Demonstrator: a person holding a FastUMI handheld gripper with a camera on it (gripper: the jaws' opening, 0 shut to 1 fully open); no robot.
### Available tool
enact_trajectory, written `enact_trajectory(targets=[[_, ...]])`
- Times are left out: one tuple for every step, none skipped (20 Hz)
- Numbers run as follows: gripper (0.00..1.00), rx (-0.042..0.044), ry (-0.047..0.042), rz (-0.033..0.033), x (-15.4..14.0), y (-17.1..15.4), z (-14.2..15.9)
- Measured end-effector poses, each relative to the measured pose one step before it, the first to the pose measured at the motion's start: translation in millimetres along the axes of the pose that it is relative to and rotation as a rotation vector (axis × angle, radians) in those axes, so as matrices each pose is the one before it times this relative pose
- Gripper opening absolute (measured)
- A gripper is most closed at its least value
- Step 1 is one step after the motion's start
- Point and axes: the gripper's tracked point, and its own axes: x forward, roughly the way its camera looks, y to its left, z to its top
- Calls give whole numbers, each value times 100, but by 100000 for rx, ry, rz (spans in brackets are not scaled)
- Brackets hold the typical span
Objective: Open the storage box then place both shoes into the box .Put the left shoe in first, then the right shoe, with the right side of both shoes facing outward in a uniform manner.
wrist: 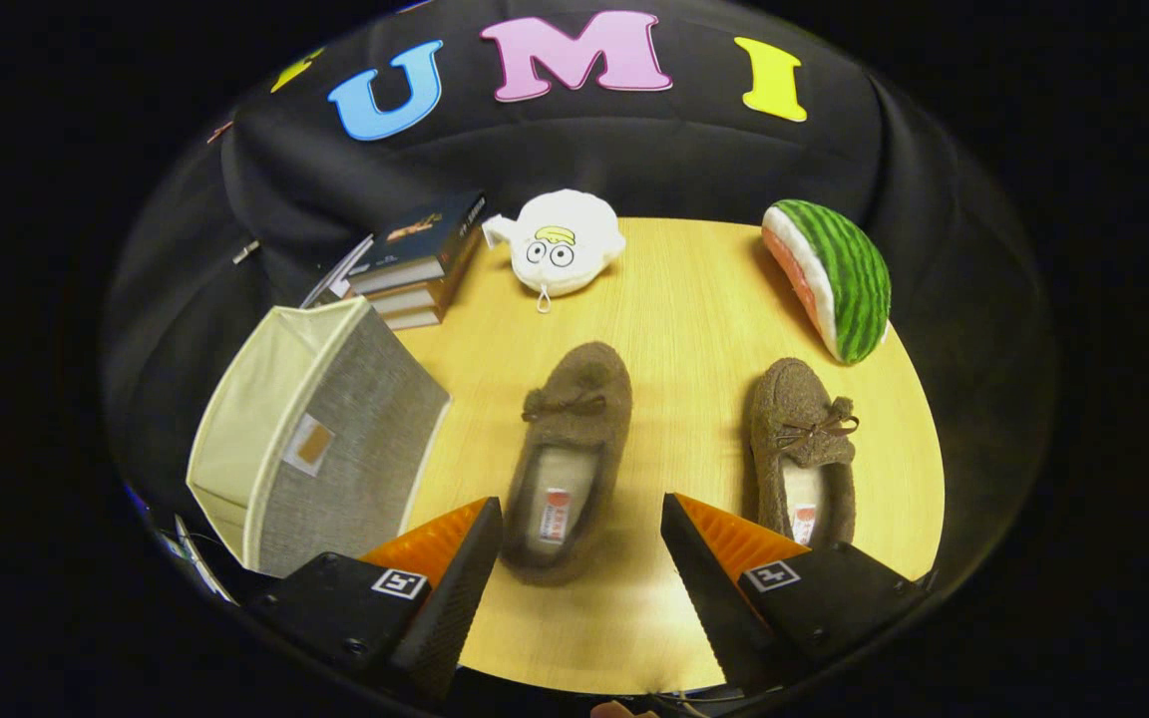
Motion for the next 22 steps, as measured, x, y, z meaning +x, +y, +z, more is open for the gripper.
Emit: enact_trajectory(targets=[[99, -1088, 2942, -1894, 961, -751, -251], [99, -217, 1552, -990, 929, -536, 38], [99, 185, 1671, -402, 861, -296, 49], [99, 361, 1292, -222, 833, -291, 30], [99, 230, 1207, -510, 752, -374, 61], [99, 362, 1241, -190, 423, -182, 94], [99, 1035, 958, 649, 383, 104, 89], [99, 445, 1424, 764, 648, 115, 1], [99, -643, 1368, 548, 595, 7, -67], [99, -1116, 1412, 569, 673, 18, -12], [99, -516, 1412, 1032, 432, 126, -84], [98, 343, 387, 1237, 404, 180, 213], [97, 471, 358, 1102, 388, 255, 373], [94, 1059, 1045, 511, 429, 12, 139], [93, 2122, 878, 2087, 290, 223, 160], [89, 2747, 1605, 2523, 251, 478, 30], [83, 2507, 1887, 1855, 651, -30, -210], [70, 1849, 931, 3210, 72, 635, 25], [55, 22, 826, 1062, 139, 225, -111], [40, -1562, 703, -45, 87, 54, 34], [36, -1855, -7, 147, 60, 68, -9], [31, 331, 91, 6, 74, -78, 75]])
